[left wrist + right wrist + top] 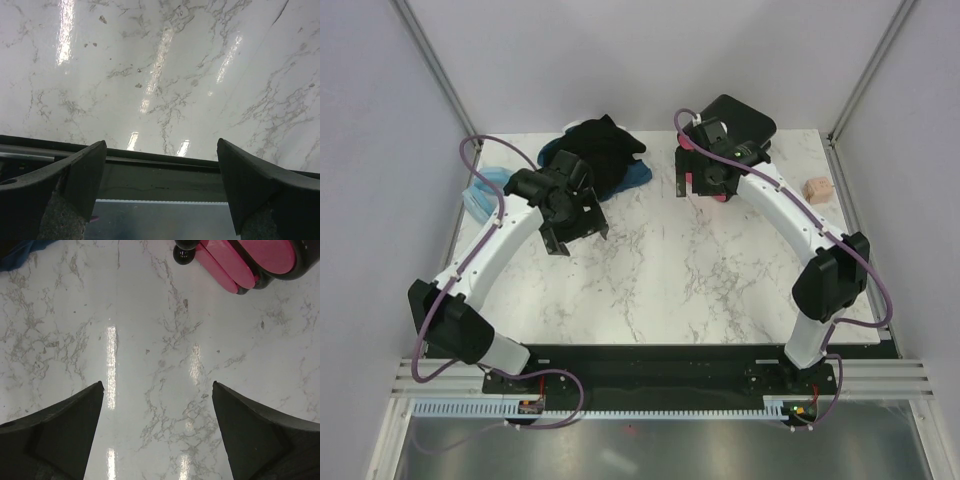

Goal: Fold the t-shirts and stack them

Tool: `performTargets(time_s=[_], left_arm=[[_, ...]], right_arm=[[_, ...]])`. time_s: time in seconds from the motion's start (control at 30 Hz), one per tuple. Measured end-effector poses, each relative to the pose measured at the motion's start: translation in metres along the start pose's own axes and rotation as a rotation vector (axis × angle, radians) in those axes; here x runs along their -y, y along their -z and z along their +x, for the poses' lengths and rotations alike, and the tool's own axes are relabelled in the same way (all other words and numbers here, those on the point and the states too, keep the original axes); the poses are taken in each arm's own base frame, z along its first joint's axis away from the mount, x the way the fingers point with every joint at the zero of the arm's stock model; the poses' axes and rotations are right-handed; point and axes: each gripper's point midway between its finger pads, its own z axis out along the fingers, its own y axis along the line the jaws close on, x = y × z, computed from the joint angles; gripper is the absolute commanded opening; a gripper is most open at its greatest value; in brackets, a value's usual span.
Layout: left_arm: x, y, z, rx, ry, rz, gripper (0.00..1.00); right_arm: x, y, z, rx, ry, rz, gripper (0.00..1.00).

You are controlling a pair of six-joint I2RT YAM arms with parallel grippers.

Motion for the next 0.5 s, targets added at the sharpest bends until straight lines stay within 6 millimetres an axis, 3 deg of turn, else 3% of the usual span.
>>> performTargets(time_s=[0.27,0.5], left_arm=[[0.000,0.010,-0.005,0.048,-0.002,0.023,1.00],[-0.008,0.016,-0.011,0.094,0.000,-0.004,1.00]], right_arm=[[-0.002,-0.004,0.007,-0.021,0.012,-0.016,0.98],[0.020,-0.003,0.026,-0.047,0.064,0.062,0.98]])
